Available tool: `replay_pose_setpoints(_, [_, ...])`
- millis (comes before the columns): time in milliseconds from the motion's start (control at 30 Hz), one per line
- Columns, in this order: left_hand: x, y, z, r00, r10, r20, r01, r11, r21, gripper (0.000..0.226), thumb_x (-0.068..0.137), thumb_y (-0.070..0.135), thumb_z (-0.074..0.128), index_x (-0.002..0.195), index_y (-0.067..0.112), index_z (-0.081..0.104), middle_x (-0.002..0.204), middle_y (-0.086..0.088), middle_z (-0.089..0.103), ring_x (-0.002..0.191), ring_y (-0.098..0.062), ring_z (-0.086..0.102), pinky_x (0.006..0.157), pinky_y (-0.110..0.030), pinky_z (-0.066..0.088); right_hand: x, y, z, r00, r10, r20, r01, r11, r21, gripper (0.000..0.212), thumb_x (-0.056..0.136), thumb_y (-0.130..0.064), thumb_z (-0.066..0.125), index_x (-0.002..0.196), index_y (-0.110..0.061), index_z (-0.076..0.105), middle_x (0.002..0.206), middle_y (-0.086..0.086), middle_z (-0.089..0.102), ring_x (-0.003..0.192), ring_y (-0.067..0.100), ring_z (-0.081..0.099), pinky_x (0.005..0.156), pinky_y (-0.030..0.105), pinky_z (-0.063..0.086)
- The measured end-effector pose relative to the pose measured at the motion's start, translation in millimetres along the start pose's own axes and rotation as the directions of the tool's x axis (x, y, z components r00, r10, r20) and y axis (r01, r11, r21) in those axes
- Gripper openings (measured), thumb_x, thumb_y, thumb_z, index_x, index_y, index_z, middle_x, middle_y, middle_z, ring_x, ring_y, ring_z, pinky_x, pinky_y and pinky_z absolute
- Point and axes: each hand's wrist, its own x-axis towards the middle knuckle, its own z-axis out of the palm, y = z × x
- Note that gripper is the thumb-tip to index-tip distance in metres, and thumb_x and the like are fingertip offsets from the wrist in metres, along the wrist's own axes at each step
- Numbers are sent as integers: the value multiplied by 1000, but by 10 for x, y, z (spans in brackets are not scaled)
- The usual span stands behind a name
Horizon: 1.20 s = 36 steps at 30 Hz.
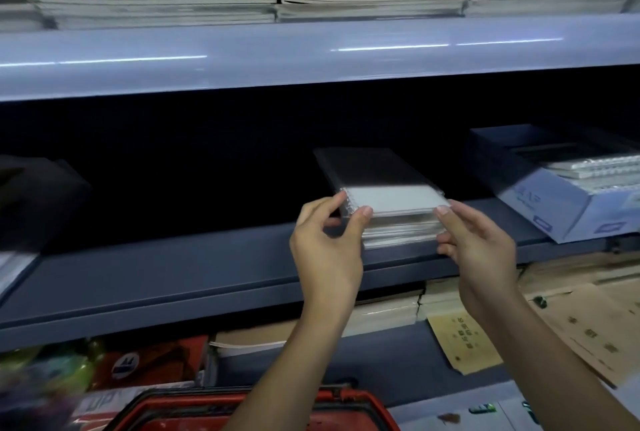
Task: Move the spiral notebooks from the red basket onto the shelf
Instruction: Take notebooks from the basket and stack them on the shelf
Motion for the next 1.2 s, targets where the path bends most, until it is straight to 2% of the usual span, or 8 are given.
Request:
replay_pose_setpoints(200, [172, -21, 163, 1000, 3, 9, -3, 999, 51, 39, 87, 30, 76, 123, 19, 69, 108, 18, 56, 92, -10, 60, 77, -8, 48, 187, 19, 160, 994, -10, -110, 8, 1000, -18, 31, 87, -25, 75, 117, -17, 69, 73, 1, 61, 54, 10, 49, 53, 25, 45])
replay_pose_setpoints(400, [56, 3, -42, 999, 11, 50, -15, 998, 68, 46, 89, 34, 73, 132, 29, 60, 115, 23, 51, 96, -9, 63, 81, -12, 48, -91, -48, 164, 992, 7, -123, -8, 1000, -3, 35, 89, -30, 73, 120, -17, 63, 73, 0, 61, 55, 11, 51, 63, 31, 47])
replay_pose_setpoints(767, [-643, -98, -920, 998, -59, 30, 57, 996, 76, 29, 88, 34, 73, 117, 31, 68, 112, 11, 65, 86, -9, 66, 78, -43, 59, -1426, 85, 81, 970, 176, 168, -145, 972, -186, 16, 94, -27, 67, 102, -14, 70, 78, 5, 65, 58, 17, 58, 57, 30, 53])
replay_pose_setpoints(867, [-1044, -414, -1250, 991, -130, -6, 130, 991, 10, 14, 89, 24, 73, 103, 29, 71, 94, 3, 71, 78, -15, 68, 70, -43, 61, -1770, 408, -22, 922, 326, 210, -265, 925, -273, 16, 96, -26, 64, 97, -11, 70, 78, 7, 67, 60, 19, 60, 58, 33, 53])
replay_pose_setpoints(967, [-1590, -939, -1543, 912, -410, 26, 408, 911, 63, 16, 90, 7, 70, 94, 22, 70, 81, -1, 69, 72, -19, 64, 63, -36, 59, -2077, 886, -199, 836, 523, 167, -432, 815, -386, 15, 96, -21, 63, 92, -9, 68, 77, 13, 67, 66, 23, 61, 57, 32, 52])
replay_pose_setpoints(1067, [-2110, -1486, -1775, 744, -665, 61, 622, 724, 298, 14, 86, 2, 70, 97, 11, 69, 94, -6, 73, 83, -26, 68, 80, -33, 58, -2300, 1465, -402, 770, 633, 77, -508, 682, -527, 14, 94, -18, 64, 81, -13, 64, 78, 10, 61, 75, 24, 57, 67, 34, 48])
replay_pose_setpoints(1133, [-2366, -1652, -1876, 682, -722, 119, 576, 630, 521, 17, 85, 3, 68, 99, 12, 65, 100, -4, 71, 90, -20, 67, 76, -15, 48, -2439, 1790, -520, 741, 671, 40, -475, 565, -675, 15, 90, -20, 67, 76, -15, 63, 79, 5, 63, 76, 22, 59, 73, 35, 47])
replay_pose_setpoints(1200, [-2543, -1675, -1924, 686, -712, 150, 414, 551, 725, 25, 87, 9, 64, 112, 10, 64, 104, -3, 71, 98, -19, 68, 79, -15, 45, -2574, 1989, -591, 702, 712, 10, -484, 486, -727, 7, 88, -16, 68, 83, -11, 68, 85, 3, 67, 80, 21, 62, 73, 31, 47])
